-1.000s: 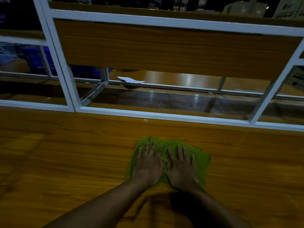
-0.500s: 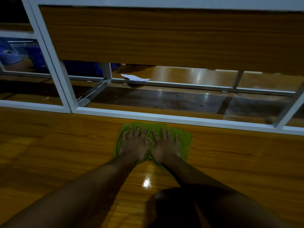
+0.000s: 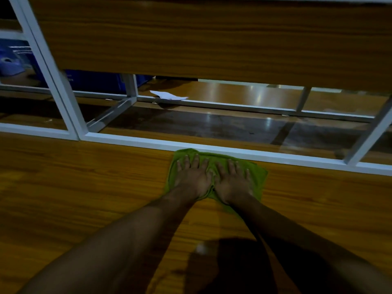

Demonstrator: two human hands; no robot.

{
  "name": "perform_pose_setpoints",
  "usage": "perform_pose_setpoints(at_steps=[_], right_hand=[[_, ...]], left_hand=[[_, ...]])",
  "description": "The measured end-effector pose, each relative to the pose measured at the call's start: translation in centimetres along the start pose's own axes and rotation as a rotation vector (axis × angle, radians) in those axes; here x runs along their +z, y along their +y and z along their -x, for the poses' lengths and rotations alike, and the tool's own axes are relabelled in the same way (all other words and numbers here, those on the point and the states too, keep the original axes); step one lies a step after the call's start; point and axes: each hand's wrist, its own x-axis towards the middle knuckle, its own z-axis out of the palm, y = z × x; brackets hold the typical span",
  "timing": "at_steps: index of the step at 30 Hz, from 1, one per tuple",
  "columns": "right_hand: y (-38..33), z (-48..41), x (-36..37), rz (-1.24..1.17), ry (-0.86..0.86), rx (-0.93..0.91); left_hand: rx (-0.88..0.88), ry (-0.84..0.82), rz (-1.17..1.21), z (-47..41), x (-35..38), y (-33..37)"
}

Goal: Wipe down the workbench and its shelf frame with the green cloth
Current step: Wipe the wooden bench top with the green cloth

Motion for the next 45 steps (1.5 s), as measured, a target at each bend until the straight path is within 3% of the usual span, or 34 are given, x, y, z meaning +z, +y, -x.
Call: perform_pose_setpoints(at_steps=[5, 13, 29, 37, 45], right_hand=[[2.2, 1.5, 0.4, 0.004, 0.039, 0.114], [-2.2, 3.3, 1.0, -0.050, 0.034, 0.244], [-20.1, 12.6, 2.4, -0.030, -0.021, 0.086], [-19.9, 17.4, 2.5, -0.040, -0.051, -0.098], [-13.3, 21.5, 1.9, -0.053, -0.018, -0.219]], left_hand=[[0.086, -0.019, -0.004, 0.1, 0.3, 2.2], [0.199, 0.007, -0.013, 1.9, 0.4, -1.8], [0.066, -0.006, -0.046, 14.9, -2.1, -17.9], [-0.067, 0.005, -0.075, 20.8, -2.2, -17.4], [-0.136, 0.038, -0.094, 24.7, -1.0, -10.1]])
